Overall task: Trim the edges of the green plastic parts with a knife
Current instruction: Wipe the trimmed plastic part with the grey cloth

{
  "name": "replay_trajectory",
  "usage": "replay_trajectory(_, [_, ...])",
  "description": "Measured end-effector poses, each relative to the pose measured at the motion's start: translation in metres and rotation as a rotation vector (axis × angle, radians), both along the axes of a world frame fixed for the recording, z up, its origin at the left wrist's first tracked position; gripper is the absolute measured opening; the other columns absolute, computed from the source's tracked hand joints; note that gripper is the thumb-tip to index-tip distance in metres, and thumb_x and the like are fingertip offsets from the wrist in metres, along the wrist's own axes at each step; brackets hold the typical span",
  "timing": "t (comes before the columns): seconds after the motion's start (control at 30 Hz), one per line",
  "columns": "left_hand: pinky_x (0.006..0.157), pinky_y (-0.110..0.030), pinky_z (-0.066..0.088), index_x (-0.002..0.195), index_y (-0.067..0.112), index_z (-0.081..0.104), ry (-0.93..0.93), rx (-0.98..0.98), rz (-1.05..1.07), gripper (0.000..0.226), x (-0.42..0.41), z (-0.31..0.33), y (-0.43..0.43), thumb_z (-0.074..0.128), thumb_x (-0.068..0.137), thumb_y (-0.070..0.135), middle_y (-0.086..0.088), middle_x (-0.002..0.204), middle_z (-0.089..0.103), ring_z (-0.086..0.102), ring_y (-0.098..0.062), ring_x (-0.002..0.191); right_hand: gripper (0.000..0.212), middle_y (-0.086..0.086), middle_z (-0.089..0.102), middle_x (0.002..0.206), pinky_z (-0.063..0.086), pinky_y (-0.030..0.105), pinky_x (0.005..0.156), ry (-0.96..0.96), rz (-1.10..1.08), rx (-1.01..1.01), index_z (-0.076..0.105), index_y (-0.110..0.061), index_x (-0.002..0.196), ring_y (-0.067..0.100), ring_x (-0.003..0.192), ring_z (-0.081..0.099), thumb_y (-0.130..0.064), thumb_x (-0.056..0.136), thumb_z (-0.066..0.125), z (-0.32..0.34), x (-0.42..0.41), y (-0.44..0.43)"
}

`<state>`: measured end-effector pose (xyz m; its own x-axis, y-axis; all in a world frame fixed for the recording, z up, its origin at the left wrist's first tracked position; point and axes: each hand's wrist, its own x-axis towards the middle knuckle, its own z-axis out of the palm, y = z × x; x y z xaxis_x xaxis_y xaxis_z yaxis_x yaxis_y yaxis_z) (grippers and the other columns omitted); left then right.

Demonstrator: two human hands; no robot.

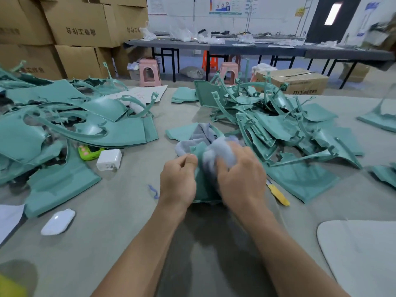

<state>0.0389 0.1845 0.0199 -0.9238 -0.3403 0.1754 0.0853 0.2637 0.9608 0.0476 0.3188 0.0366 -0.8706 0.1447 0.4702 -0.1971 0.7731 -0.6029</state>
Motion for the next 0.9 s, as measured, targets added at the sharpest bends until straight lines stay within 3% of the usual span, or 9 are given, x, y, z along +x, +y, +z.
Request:
replay_trajectory(0.13, [0.053, -0.028, 0.037, 0.070, -0.001, 0.060, -0.046, 0.097, -0.028, 0.034, 0.000, 0.004, -0.005, 0.058, 0.097, 0.020, -0.003, 0.060, 0.055, 0.045, -0.016, 0.060, 0.046, -0.013, 0.065, 0.112, 0.049, 0.031, 0.082, 0.028, 0.281, 0.117, 0.065, -0.040, 0.125, 0.015, 0.101, 0.059, -0.045, 0.080, 0.057, -0.002, 0.023, -0.005])
replay_trajectory(0.3, [0.050, -0.026, 0.023, 0.060, 0.017, 0.028, 0.223, -0.256, 0.000, 0.046, 0.018, 0.022, 0.002, 0.052, 0.100, 0.014, 0.008, 0.052, 0.033, 0.027, -0.011, 0.053, 0.025, 0.001, 0.069, 0.094, 0.042, 0.036, 0.070, 0.027, -0.152, -0.087, 0.063, -0.030, 0.118, 0.034, 0.086, 0.060, -0.034, 0.094, 0.056, -0.009, -0.001, 0.043])
replay_trajectory(0.4, [0.059, -0.031, 0.034, 0.065, 0.020, 0.043, 0.363, -0.205, 0.207, 0.035, 0.022, 0.031, -0.009, 0.042, 0.099, 0.026, 0.007, 0.057, 0.046, 0.041, -0.010, 0.058, 0.011, -0.013, 0.059, 0.074, 0.040, 0.037, 0.063, -0.013, -0.186, -0.009, 0.056, -0.032, 0.103, 0.030, 0.076, 0.053, -0.027, 0.093, 0.057, -0.008, 0.007, 0.067])
replay_trajectory(0.47, [0.068, -0.037, 0.041, 0.086, 0.015, 0.067, 0.337, -0.200, 0.398, 0.035, 0.025, 0.034, -0.013, 0.039, 0.098, 0.033, -0.002, 0.077, 0.068, 0.058, -0.025, 0.076, 0.016, -0.010, 0.067, 0.108, 0.045, 0.043, 0.087, -0.076, -0.213, 0.074, 0.068, -0.034, 0.107, 0.035, 0.107, 0.058, -0.032, 0.092, 0.062, -0.005, 0.007, 0.077])
replay_trajectory(0.53, [0.062, -0.035, 0.036, 0.093, 0.011, 0.069, 0.373, -0.356, 0.513, 0.038, 0.031, 0.034, -0.009, 0.040, 0.100, 0.034, -0.011, 0.076, 0.068, 0.060, -0.037, 0.075, 0.045, 0.004, 0.047, 0.152, 0.031, 0.038, 0.114, -0.053, -0.198, 0.050, 0.064, -0.030, 0.133, 0.027, 0.142, 0.039, -0.045, 0.091, 0.065, 0.007, 0.013, 0.071])
replay_trajectory(0.63, [0.070, -0.026, 0.045, 0.101, 0.016, 0.070, 0.573, -0.511, 0.166, 0.024, 0.043, 0.024, 0.015, 0.049, 0.100, 0.027, -0.005, 0.081, 0.069, 0.065, -0.023, 0.078, 0.043, -0.021, 0.067, 0.124, 0.042, 0.019, 0.101, 0.017, 0.178, -0.251, 0.065, -0.044, 0.126, 0.000, 0.120, 0.058, -0.055, 0.085, 0.058, 0.026, 0.036, 0.033])
replay_trajectory(0.73, [0.100, -0.040, 0.052, 0.121, 0.032, 0.063, 0.392, -0.195, -0.476, 0.030, 0.048, 0.018, 0.031, 0.055, 0.093, 0.034, -0.001, 0.120, 0.071, 0.066, -0.016, 0.115, 0.021, -0.010, 0.075, 0.083, 0.056, 0.029, 0.073, -0.185, 0.305, -0.794, 0.068, -0.040, 0.093, 0.008, 0.083, 0.073, -0.055, 0.080, 0.061, 0.022, 0.051, 0.003])
replay_trajectory(0.83, [0.103, -0.030, 0.049, 0.120, 0.029, 0.070, 0.418, -0.331, -0.444, 0.031, 0.047, 0.013, 0.027, 0.052, 0.094, 0.032, 0.023, 0.117, 0.070, 0.061, 0.004, 0.116, 0.014, 0.010, 0.077, 0.093, 0.058, 0.040, 0.074, -0.220, 0.121, -1.213, 0.073, -0.017, 0.102, 0.026, 0.081, 0.073, -0.016, 0.098, 0.060, 0.009, 0.046, 0.014])
replay_trajectory(0.9, [0.111, -0.028, 0.041, 0.124, 0.023, 0.070, 0.499, -0.360, -0.246, 0.035, 0.040, 0.012, 0.020, 0.056, 0.093, 0.029, 0.015, 0.129, 0.066, 0.053, 0.002, 0.128, 0.022, 0.012, 0.078, 0.099, 0.058, 0.043, 0.080, -0.282, 0.101, -1.376, 0.071, -0.011, 0.111, 0.029, 0.086, 0.074, -0.004, 0.101, 0.053, 0.005, 0.041, 0.033])
